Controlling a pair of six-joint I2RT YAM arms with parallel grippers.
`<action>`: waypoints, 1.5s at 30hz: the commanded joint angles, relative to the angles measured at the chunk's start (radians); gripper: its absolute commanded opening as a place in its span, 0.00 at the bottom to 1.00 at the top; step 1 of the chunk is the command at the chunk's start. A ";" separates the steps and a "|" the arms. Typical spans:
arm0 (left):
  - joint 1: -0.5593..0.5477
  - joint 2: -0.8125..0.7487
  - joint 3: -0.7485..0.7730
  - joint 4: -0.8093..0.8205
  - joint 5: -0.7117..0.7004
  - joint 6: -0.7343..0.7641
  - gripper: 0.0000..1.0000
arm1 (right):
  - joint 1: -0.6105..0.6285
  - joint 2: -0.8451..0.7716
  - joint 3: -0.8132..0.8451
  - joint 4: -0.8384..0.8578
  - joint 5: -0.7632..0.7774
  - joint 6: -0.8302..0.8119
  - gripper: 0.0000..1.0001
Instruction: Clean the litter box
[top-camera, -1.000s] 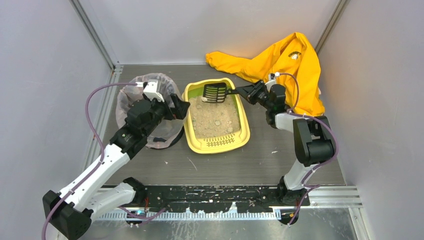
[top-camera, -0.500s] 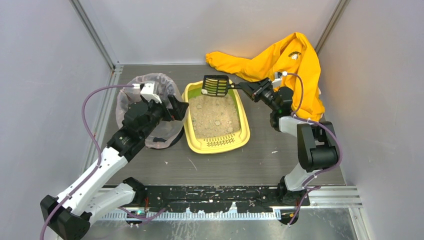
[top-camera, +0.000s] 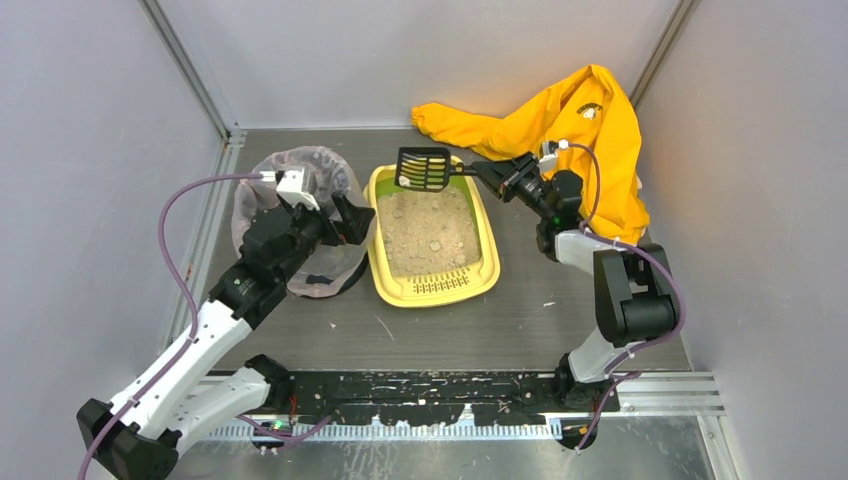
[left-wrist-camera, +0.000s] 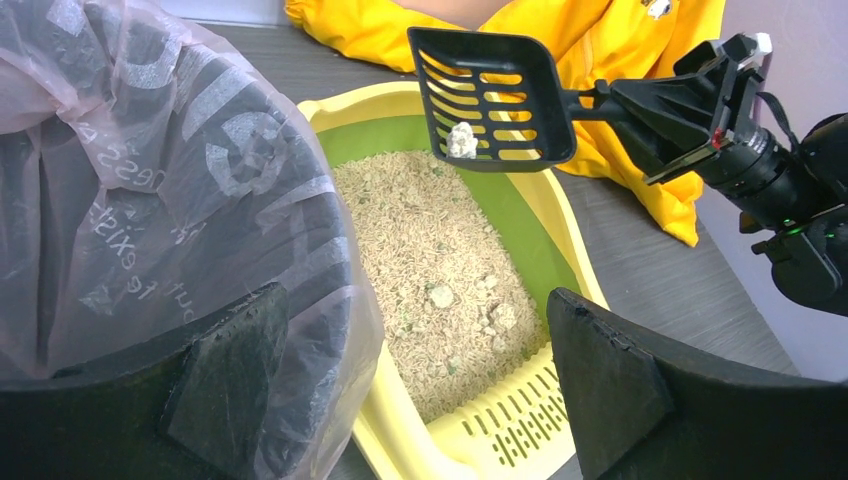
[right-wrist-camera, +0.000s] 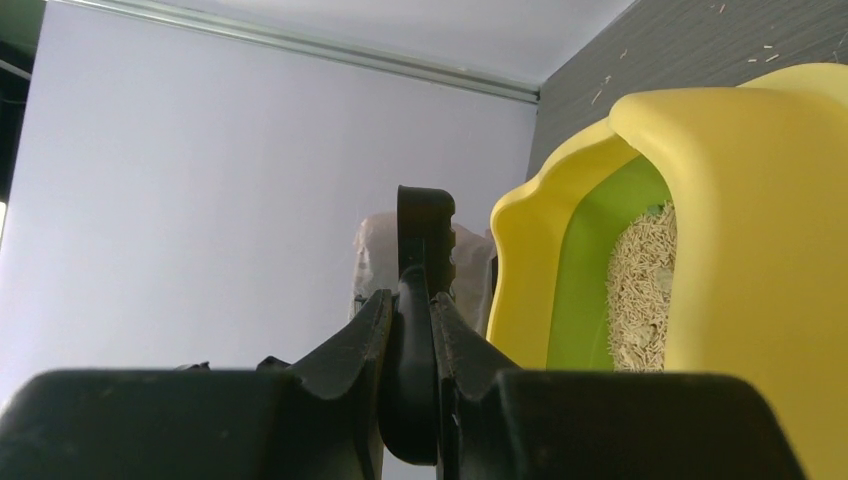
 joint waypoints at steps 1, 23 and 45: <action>-0.002 -0.033 -0.001 0.024 -0.003 -0.018 1.00 | 0.009 -0.072 0.067 -0.038 0.005 -0.038 0.01; -0.003 -0.248 0.102 -0.137 -0.038 -0.032 1.00 | 0.248 0.002 0.597 -0.538 0.009 -0.237 0.01; -0.002 -0.288 0.160 -0.244 -0.079 0.050 1.00 | 0.564 0.156 1.022 -1.055 0.363 -0.969 0.01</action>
